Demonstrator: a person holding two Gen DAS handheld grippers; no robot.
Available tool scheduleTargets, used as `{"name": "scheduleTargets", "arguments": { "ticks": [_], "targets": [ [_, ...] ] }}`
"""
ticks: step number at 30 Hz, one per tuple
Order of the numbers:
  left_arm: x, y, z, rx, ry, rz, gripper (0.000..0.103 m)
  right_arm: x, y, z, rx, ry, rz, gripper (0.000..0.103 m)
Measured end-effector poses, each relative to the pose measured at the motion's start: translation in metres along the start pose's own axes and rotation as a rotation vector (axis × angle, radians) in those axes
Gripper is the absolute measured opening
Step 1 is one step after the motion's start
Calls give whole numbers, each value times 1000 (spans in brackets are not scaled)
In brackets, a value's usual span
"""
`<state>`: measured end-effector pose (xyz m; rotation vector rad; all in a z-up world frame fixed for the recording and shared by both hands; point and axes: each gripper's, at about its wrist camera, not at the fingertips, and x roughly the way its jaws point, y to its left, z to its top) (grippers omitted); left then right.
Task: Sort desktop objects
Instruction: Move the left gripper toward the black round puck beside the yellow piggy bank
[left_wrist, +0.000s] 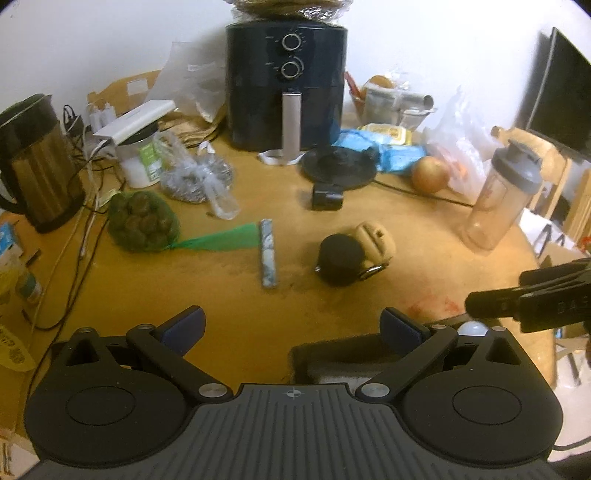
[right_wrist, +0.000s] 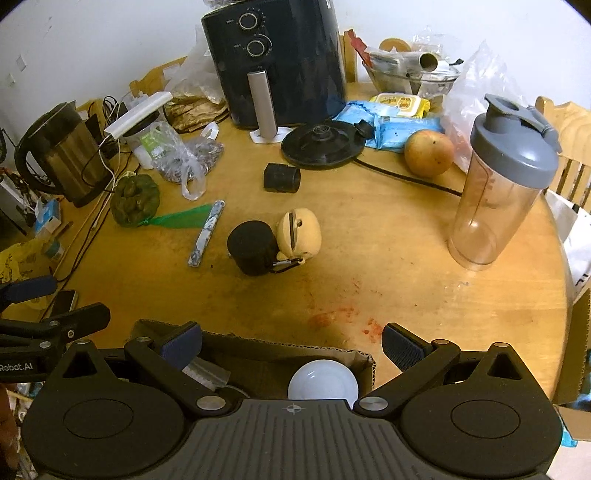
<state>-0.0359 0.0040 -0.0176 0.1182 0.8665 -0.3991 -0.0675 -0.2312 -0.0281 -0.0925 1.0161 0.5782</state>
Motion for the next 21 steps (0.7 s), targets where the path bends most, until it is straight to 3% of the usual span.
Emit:
{"name": "scheduleTargets", "arguments": {
  "ticks": [21],
  "targets": [
    [46,-7,34,69,75,-159,103,1,-34,4,31,12,-4,103]
  ]
}}
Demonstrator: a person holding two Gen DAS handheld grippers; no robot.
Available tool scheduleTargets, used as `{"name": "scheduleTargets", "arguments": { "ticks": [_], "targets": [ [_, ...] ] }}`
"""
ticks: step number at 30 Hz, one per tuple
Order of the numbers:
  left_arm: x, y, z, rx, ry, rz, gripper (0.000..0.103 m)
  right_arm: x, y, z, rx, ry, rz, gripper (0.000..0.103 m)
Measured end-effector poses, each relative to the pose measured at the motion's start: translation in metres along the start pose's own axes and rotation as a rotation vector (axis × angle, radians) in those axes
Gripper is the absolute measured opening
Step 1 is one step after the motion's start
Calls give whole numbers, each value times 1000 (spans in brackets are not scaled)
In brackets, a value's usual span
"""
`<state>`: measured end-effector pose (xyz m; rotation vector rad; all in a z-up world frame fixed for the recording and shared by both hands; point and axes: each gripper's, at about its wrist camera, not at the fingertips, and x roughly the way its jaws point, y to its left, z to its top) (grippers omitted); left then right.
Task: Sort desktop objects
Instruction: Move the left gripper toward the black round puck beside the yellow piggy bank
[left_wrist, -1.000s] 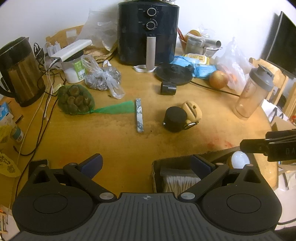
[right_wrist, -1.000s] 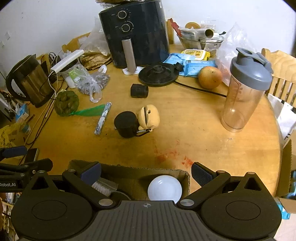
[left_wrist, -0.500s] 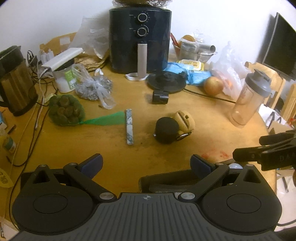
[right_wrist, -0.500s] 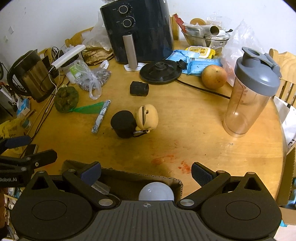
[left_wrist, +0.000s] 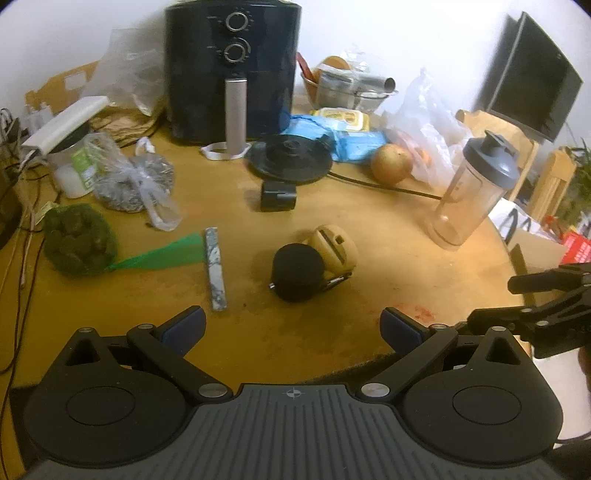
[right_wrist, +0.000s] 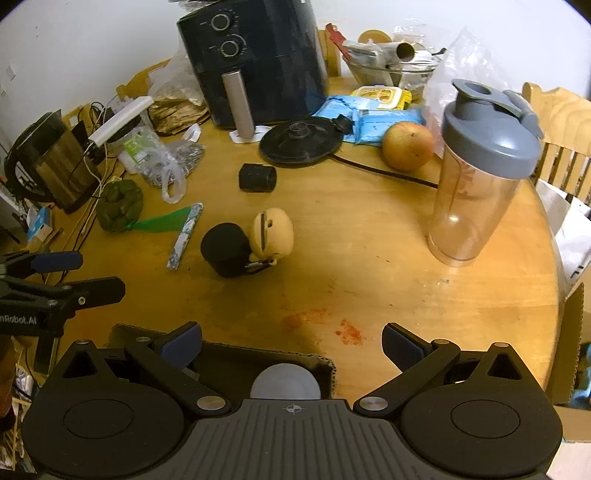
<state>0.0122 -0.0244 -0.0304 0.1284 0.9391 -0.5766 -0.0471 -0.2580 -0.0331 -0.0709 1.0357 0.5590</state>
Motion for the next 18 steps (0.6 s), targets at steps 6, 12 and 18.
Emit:
{"name": "scheduleTargets", "arguments": {
  "ticks": [6,12,18],
  "targets": [
    [15,0,12,63,13,-41,103,-2,-9,-1,22,2,-15,103],
    [35,1,24,129,32,-85,98,-1,-17,-2,45,4,-26,103],
    [57,1,32,220,65,-109,81,-1,-25,-3,68,6,-40,103]
  ]
}}
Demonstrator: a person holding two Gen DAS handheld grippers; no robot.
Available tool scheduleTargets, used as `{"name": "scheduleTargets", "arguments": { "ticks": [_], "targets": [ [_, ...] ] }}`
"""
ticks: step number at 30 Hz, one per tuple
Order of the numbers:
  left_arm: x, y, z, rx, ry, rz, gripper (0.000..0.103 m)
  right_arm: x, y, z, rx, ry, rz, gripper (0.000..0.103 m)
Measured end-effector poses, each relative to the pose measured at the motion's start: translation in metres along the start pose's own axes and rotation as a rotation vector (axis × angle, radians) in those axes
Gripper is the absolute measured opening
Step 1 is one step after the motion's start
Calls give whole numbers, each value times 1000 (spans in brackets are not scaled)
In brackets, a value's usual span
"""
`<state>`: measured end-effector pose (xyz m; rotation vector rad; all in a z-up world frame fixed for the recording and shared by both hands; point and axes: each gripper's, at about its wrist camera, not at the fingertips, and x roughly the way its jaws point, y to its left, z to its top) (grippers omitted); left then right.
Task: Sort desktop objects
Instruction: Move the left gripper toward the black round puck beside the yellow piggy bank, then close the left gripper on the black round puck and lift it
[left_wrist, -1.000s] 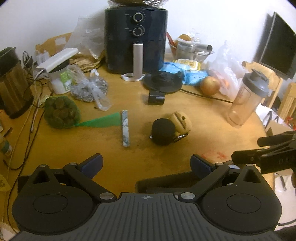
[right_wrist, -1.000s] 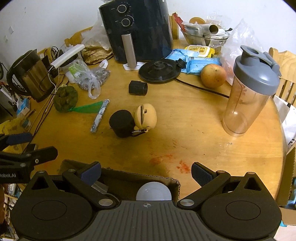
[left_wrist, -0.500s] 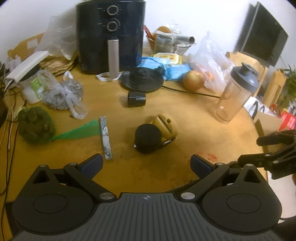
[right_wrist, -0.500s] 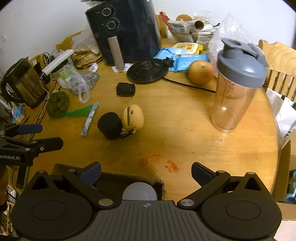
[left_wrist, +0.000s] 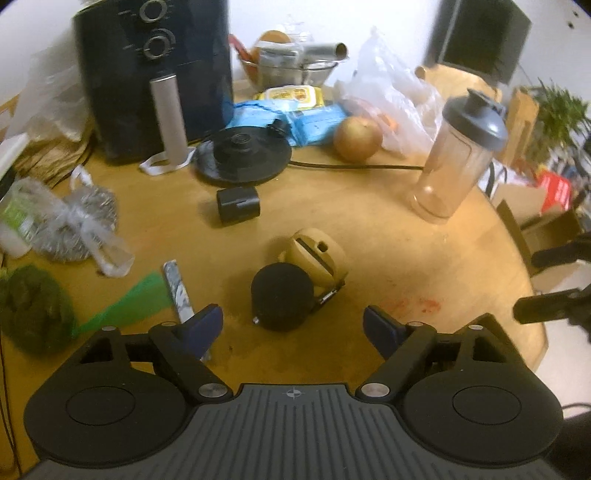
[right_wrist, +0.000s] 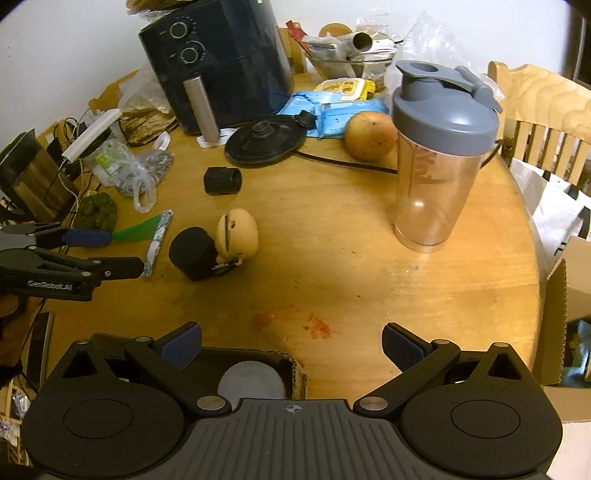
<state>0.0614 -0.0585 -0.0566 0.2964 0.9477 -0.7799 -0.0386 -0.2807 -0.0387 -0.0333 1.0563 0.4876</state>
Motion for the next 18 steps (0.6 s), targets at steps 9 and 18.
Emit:
{"name": "scheduleTargets", "arguments": {
  "ticks": [9,18],
  "targets": [
    [34,2,11,104,31,-19,79,-2,-16,-1,43,2,-30,103],
    [66,2,17,182,87,-21,63,-3,-27,-2,72,7,-53,103]
  ]
}}
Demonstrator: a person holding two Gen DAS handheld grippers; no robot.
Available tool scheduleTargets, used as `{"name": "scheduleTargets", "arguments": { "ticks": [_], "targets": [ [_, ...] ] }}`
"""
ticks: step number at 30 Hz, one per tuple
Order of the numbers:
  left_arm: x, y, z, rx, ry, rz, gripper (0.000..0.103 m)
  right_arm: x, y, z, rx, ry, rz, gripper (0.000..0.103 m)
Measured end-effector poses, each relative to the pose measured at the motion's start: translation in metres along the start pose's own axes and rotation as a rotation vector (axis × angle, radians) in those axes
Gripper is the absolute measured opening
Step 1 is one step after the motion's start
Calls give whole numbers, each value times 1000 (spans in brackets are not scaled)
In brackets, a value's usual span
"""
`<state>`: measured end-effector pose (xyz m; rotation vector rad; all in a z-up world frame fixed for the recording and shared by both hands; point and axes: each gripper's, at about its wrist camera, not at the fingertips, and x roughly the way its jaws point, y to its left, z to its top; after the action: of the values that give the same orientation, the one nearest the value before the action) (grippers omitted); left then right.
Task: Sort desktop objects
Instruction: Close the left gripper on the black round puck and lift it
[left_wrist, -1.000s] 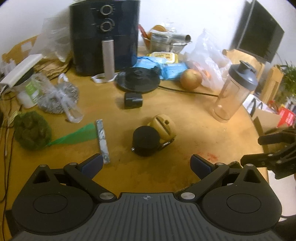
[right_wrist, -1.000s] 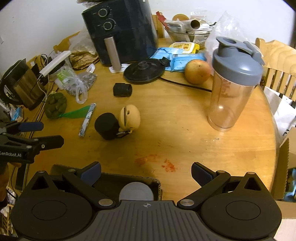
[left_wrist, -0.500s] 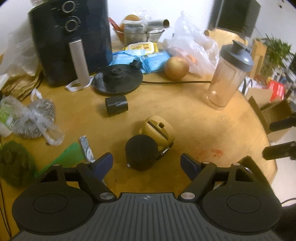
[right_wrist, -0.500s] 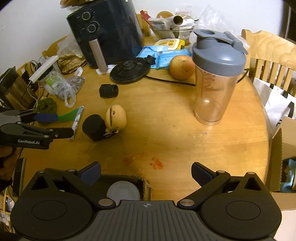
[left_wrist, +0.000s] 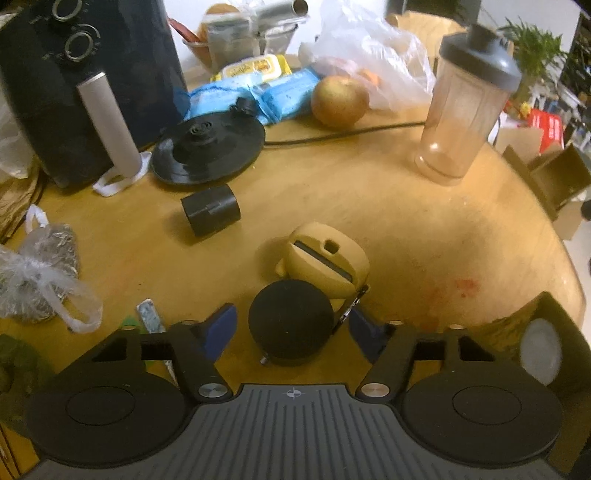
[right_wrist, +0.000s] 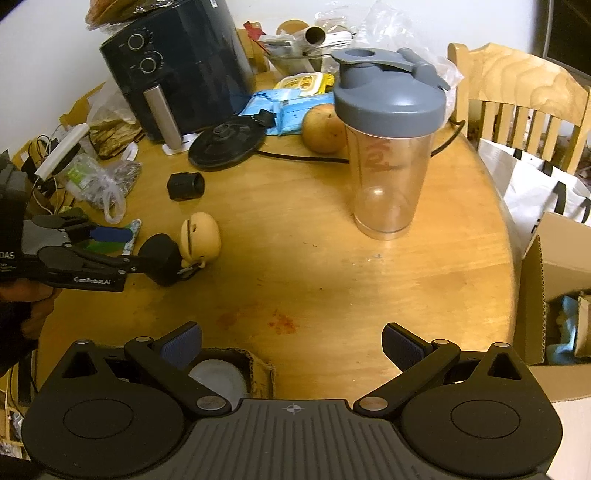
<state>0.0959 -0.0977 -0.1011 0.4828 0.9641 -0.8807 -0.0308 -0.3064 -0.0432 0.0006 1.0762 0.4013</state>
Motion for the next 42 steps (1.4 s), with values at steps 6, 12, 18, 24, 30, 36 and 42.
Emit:
{"name": "scheduleTargets", "arguments": {
  "ticks": [6,12,18,24,30,36,42],
  "targets": [
    [12,0,1,12,17,3,58,-1,-7,0,10,1,-10,103],
    [18,0,3,12,34,5,57,-1,-11,-1,12,4,-11,103],
    [24,-3,5,10,53,18,56,-2,-11,-3,7,3,-8,103],
    [28,-2,5,1,64,21,56,-4,-15,-5,20,0,-9,103],
    [28,-1,5,-11,67,21,56,-6,-17,-5,16,-6,-1,103],
    [14,0,1,-45,47,24,56,-6,-15,-4,-2,-10,14,103],
    [-12,-1,-5,-83,1,46,56,-4,-9,-4,-25,-1,35,103]
  ]
}}
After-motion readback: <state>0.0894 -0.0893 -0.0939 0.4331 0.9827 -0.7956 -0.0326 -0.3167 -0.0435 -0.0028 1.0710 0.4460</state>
